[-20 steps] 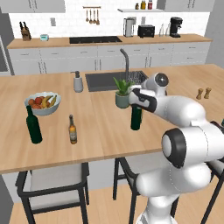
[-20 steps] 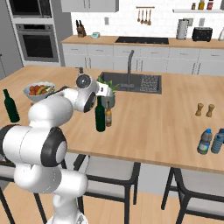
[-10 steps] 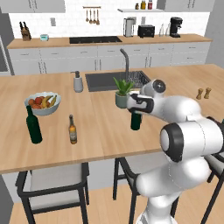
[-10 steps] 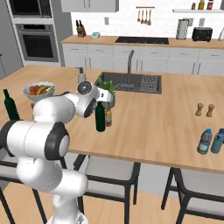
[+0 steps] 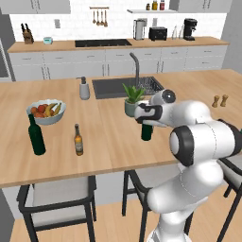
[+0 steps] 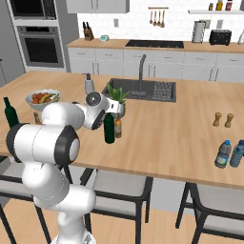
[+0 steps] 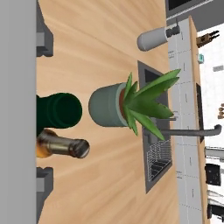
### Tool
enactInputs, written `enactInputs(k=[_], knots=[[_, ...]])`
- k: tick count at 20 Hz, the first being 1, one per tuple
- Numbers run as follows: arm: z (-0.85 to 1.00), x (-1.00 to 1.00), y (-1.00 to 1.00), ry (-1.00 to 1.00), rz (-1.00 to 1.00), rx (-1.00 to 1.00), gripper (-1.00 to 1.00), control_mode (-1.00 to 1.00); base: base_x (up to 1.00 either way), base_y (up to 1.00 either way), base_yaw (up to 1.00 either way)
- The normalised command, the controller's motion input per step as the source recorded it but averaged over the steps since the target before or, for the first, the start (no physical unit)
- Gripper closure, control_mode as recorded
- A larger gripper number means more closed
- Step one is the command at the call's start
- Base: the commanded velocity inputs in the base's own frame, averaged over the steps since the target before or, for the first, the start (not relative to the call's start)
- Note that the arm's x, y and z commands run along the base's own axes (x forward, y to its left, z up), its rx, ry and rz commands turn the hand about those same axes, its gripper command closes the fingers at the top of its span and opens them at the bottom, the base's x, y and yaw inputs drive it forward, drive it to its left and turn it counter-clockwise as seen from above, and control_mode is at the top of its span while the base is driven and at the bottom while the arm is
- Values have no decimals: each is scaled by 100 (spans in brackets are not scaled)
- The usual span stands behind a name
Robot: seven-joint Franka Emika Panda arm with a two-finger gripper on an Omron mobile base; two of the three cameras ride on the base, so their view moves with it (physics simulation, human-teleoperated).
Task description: Move the plastic bottles in the middle to the plastics group, and the glass bottles in the middle to the glass group.
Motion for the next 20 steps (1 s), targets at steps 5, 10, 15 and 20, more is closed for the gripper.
enactInputs(k=[5, 10, 15, 20], knots=[[-2, 16, 0, 0, 0, 0, -100, -100, 0, 0, 0], [0, 10, 0, 0, 0, 0, -100, -100, 0, 0, 0], [0, 1, 0, 0, 0, 0, -100, -100, 0, 0, 0], [0, 0, 0, 0, 0, 0, -100, -100, 0, 0, 0]])
